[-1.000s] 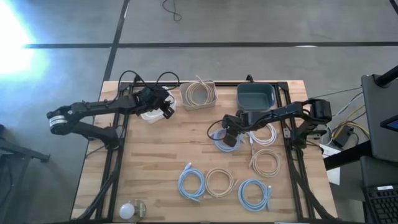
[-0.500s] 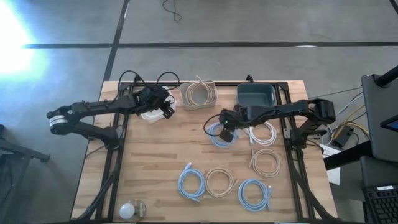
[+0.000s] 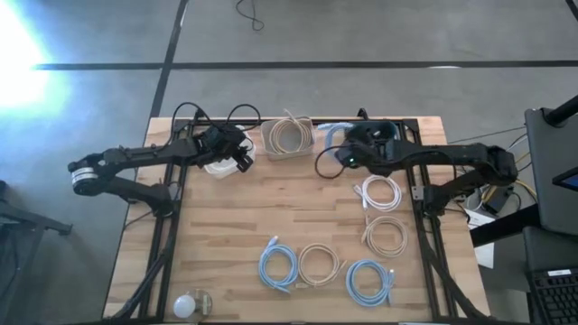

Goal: Sort HDMI cables
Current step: Put the top light blue HDMI cable into the blue bin

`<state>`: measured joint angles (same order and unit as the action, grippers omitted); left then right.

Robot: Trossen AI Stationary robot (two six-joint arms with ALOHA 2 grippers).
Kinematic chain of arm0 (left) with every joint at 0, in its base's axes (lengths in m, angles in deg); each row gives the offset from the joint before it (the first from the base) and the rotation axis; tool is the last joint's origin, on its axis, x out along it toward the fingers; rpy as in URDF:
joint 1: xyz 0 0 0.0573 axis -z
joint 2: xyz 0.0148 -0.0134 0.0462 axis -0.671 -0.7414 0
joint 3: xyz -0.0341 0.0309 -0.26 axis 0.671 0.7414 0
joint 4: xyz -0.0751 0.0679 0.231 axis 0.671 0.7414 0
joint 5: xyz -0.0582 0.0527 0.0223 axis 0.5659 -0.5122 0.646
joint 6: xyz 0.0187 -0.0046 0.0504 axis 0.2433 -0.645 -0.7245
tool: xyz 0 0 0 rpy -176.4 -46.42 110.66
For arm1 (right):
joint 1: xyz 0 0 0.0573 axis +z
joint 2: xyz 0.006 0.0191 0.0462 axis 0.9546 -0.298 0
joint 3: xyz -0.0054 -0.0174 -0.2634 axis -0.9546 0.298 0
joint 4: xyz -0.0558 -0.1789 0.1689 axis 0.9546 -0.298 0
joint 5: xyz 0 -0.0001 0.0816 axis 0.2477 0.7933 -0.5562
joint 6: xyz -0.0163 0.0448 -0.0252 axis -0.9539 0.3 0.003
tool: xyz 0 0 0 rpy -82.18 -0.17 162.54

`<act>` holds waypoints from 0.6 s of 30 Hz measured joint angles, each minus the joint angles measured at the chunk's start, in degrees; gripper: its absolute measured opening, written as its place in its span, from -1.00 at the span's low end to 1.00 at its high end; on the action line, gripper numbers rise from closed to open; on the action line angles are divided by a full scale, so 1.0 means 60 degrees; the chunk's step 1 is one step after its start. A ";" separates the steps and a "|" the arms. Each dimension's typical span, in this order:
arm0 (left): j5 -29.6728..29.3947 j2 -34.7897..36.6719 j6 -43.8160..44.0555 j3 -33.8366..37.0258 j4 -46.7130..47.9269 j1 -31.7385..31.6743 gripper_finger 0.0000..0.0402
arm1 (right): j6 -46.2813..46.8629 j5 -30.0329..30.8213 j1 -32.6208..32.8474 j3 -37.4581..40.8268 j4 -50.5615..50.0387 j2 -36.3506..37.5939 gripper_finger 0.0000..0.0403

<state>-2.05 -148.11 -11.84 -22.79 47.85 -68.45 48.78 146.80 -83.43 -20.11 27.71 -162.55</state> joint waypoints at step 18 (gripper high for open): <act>-0.0004 0.0000 -0.0002 0.0002 -0.0163 0.0004 -0.24 | -0.0689 0.1272 -0.2837 0.3397 0.3695 0.0729 -0.90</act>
<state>-2.07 -148.11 -11.86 -22.78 46.87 -68.43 44.65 154.43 -100.45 0.27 49.88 -158.17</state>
